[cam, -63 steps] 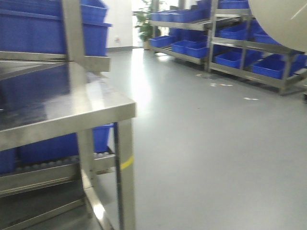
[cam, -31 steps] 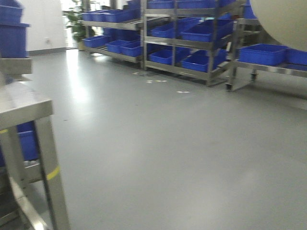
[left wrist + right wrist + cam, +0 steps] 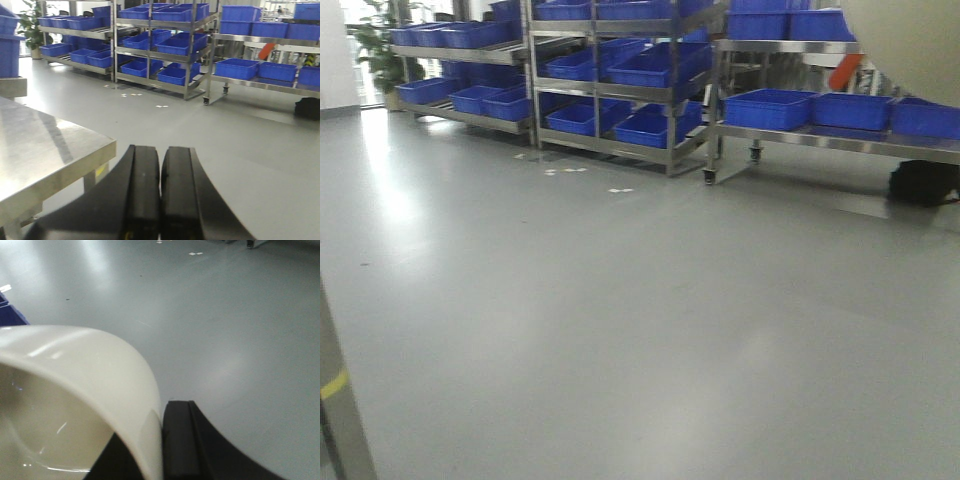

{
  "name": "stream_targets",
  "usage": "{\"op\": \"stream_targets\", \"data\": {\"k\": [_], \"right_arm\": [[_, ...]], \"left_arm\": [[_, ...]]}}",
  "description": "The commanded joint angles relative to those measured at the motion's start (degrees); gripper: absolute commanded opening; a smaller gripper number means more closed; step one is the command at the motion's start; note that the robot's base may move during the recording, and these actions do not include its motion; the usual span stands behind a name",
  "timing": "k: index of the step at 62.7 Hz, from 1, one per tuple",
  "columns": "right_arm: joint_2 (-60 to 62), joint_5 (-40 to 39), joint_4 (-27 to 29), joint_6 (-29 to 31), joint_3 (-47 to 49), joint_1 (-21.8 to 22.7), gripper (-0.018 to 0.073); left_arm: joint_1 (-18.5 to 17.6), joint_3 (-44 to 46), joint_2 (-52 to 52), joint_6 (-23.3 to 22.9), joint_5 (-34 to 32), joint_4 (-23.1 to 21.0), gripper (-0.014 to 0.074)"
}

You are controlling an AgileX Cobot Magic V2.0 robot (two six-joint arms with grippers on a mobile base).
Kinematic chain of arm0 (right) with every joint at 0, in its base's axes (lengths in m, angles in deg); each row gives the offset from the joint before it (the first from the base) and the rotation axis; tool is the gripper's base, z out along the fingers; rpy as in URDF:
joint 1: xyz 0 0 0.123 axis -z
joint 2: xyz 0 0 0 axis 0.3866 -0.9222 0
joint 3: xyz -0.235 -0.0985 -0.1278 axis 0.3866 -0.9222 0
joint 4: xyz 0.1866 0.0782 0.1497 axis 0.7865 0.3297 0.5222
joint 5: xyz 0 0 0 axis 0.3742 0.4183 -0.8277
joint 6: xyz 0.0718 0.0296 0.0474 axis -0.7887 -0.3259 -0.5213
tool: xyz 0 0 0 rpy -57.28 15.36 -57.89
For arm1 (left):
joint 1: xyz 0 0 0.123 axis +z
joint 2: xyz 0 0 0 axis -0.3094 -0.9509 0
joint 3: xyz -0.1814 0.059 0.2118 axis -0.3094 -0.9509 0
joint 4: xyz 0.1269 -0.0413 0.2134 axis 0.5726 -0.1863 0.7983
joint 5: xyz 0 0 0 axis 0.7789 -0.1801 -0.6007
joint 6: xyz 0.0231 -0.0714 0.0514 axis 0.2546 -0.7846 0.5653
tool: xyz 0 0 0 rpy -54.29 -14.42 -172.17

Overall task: Move white bin to right shelf second layer
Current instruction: 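Turn the base away from the table carrying the bin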

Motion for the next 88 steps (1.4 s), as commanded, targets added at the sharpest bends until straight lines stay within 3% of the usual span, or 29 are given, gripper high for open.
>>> {"op": "stream_targets", "data": {"k": [1,88], "right_arm": [[0.07,-5.44,0.46,0.18,1.72,0.28,0.0055],[0.07,-5.44,0.46,0.18,1.72,0.28,0.0055]], "left_arm": [[-0.32,-2.11,0.18,-0.56,-4.93,-0.53,0.0085],[-0.32,-2.11,0.18,-0.56,-4.93,-0.53,0.0085]]}}
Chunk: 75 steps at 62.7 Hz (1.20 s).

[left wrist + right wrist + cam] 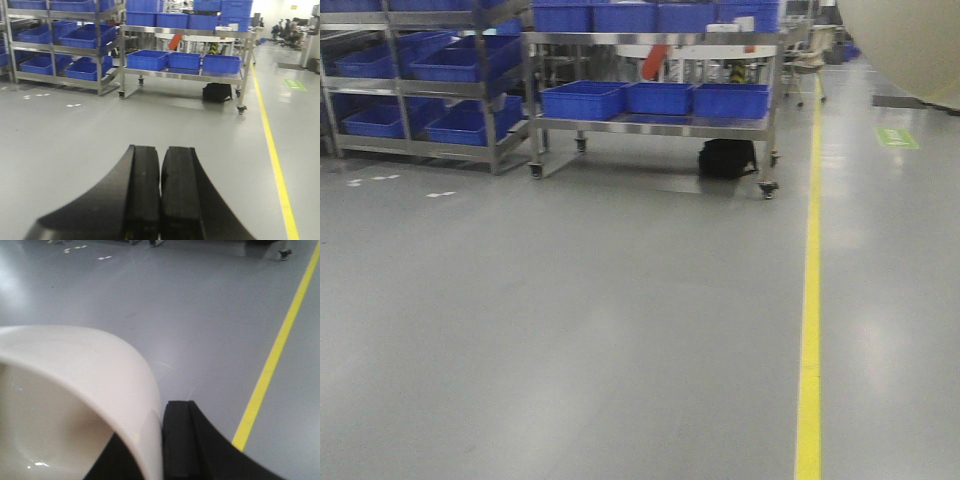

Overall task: Move white bin to right shelf second layer
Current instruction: 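Turn the base away from the table carrying the bin, then drive forward past the crate carts holding the bin in the right gripper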

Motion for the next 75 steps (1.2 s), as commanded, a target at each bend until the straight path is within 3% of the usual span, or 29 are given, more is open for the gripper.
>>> {"op": "stream_targets", "data": {"k": [1,75], "right_arm": [[0.07,-5.44,0.46,0.18,1.72,0.28,0.0055],[0.07,-5.44,0.46,0.18,1.72,0.28,0.0055]], "left_arm": [[-0.32,-2.11,0.18,-0.56,-4.93,-0.53,0.0085],[-0.32,-2.11,0.18,-0.56,-4.93,-0.53,0.0085]]}}
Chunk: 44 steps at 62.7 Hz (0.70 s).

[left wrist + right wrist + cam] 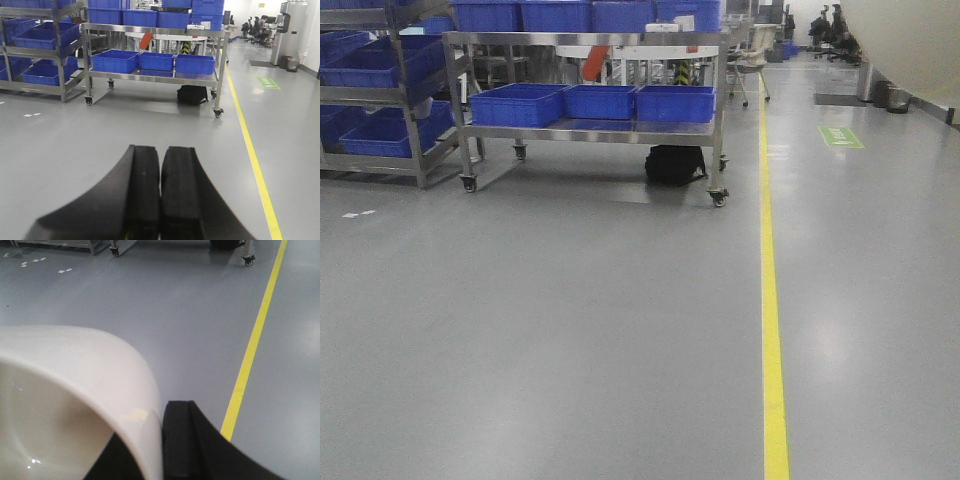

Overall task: Move white bin to right shelf second layer
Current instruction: 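Drive forward past the crate carts holding the bin in the right gripper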

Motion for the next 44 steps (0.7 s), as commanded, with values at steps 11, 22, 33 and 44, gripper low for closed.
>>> {"op": "stream_targets", "data": {"k": [11,22,33,44], "right_arm": [[0.07,-5.44,0.46,0.18,1.72,0.28,0.0055],[0.07,-5.44,0.46,0.18,1.72,0.28,0.0055],[0.07,-5.44,0.46,0.18,1.72,0.28,0.0055],[0.07,-5.44,0.46,0.18,1.72,0.28,0.0055]], "left_arm": [[-0.32,-2.11,0.18,-0.56,-4.93,-0.53,0.0085],[-0.32,-2.11,0.18,-0.56,-4.93,-0.53,0.0085],[-0.32,-2.11,0.18,-0.56,-4.93,-0.53,0.0085],[-0.32,-2.11,0.18,-0.56,-4.93,-0.53,0.0085]]}}
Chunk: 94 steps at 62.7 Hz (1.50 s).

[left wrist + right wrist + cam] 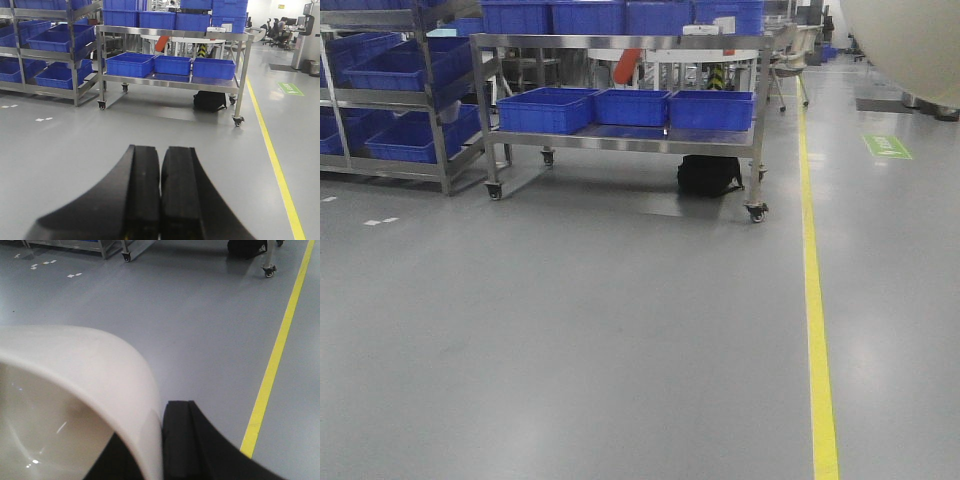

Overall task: Move white bin to right shelf second layer
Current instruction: 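Drive forward past the crate carts holding the bin in the right gripper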

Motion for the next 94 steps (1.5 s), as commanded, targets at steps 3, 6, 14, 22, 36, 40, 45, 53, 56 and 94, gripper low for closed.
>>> {"op": "stream_targets", "data": {"k": [3,6,14,22,36,40,45,53,56,94], "right_arm": [[0.07,-5.44,0.46,0.18,1.72,0.28,0.0055],[0.07,-5.44,0.46,0.18,1.72,0.28,0.0055],[0.07,-5.44,0.46,0.18,1.72,0.28,0.0055],[0.07,-5.44,0.46,0.18,1.72,0.28,0.0055],[0.07,-5.44,0.46,0.18,1.72,0.28,0.0055],[0.07,-5.44,0.46,0.18,1.72,0.28,0.0055],[0.07,-5.44,0.46,0.18,1.72,0.28,0.0055],[0.07,-5.44,0.46,0.18,1.72,0.28,0.0055],[0.07,-5.44,0.46,0.18,1.72,0.28,0.0055],[0.07,-5.44,0.46,0.18,1.72,0.28,0.0055]], "left_arm": [[-0.32,-2.11,0.18,-0.56,-4.93,-0.53,0.0085],[-0.32,-2.11,0.18,-0.56,-4.93,-0.53,0.0085],[-0.32,-2.11,0.18,-0.56,-4.93,-0.53,0.0085],[-0.32,-2.11,0.18,-0.56,-4.93,-0.53,0.0085],[-0.32,-2.11,0.18,-0.56,-4.93,-0.53,0.0085],[-0.32,-2.11,0.18,-0.56,-4.93,-0.53,0.0085],[-0.32,-2.11,0.18,-0.56,-4.93,-0.53,0.0085],[-0.32,-2.11,0.18,-0.56,-4.93,-0.53,0.0085],[-0.32,-2.11,0.18,-0.56,-4.93,-0.53,0.0085],[-0.32,-2.11,0.18,-0.56,-4.93,-0.53,0.0085]]}}
